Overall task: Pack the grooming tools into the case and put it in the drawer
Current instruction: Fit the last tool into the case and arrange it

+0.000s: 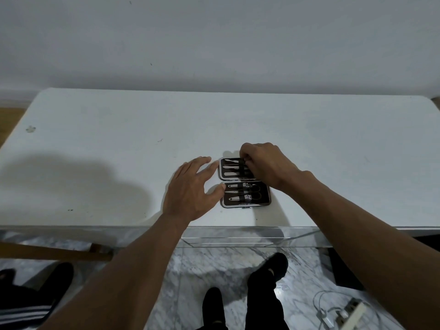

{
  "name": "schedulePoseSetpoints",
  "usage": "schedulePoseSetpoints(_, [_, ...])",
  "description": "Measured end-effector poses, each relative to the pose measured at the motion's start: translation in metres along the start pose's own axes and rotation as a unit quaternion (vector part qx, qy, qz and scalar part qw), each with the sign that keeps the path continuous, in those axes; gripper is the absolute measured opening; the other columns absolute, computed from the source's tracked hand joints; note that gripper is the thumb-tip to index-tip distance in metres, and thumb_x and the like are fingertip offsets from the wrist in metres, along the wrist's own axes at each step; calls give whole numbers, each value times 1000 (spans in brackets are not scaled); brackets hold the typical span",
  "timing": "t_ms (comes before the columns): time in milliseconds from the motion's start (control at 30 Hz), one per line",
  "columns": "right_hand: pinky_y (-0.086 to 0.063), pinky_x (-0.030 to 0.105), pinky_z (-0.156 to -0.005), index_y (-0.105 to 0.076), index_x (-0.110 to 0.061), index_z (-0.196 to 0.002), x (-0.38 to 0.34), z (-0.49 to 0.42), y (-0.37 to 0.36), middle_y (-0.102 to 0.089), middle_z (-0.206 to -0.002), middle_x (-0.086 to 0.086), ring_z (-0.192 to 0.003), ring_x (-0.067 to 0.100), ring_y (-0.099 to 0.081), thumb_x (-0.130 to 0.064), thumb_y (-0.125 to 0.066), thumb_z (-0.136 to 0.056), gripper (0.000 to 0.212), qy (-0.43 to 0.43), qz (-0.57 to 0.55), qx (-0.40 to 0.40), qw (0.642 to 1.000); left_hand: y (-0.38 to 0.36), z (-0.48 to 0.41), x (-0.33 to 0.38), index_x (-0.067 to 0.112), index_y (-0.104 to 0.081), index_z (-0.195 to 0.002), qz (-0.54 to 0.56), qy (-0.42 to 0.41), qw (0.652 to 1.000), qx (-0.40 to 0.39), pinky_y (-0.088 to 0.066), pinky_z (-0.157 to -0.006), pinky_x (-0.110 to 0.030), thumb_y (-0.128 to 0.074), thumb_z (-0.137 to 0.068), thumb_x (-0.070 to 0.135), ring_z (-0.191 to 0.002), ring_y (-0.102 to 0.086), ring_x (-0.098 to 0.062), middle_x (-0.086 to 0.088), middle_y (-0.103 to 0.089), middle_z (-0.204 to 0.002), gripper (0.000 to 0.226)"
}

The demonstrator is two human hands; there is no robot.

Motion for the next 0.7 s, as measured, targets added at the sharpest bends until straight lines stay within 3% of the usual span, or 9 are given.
schedulePoseSetpoints(367, [-52,36,-82,-65,-12,-98,32,35,20,-71,-97,6,-90,26,-64,-11,-58,-85,15,-119,-140,72,980,1,1,1,27,-55,-135,-4,4,1000,-20,-36,-108,-39,-48,-85,56,-129,-45,-17,4,-52,-139,58])
schedulePoseSetpoints(467, [-48,30,-85,-64,-10,-114,51,52,13,-70,-105,8,-98,26,-64,-20,-62,-87,29,-186,-155,54,969,0,2,1,27,-53,-136,7,11,999,-39,-33,-110,-39,-44,-84,59,-131,-42,-18,3,-50,-142,62])
schedulePoseSetpoints(567, [-50,33,-89,-58,-8,-127,59,67,-2,-70,-109,9,-99,27,-66,-28,-68,-85,48,-219,-196,2,956,-2,0,3,25,-51,-139,31,23,996,-76,-29,-113,-39,-41,-83,62,-135,-38,-19,2,-46,-145,68])
schedulePoseSetpoints(700, [-49,32,-89,-54,-8,-133,59,80,-8,-69,-108,8,-102,25,-64,-25,-75,-81,59,-230,-230,-15,946,-2,-3,8,25,-48,-141,38,63,990,-122,-29,-112,-34,-60,-90,47,-136,-34,-18,3,-43,-145,57])
Point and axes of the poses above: each hand's wrist, its own z-axis away from the middle knuckle, its own y-axis out of the back of the hand, x = y × z, the point moved 10 cm from there along -z, towards the middle knuckle
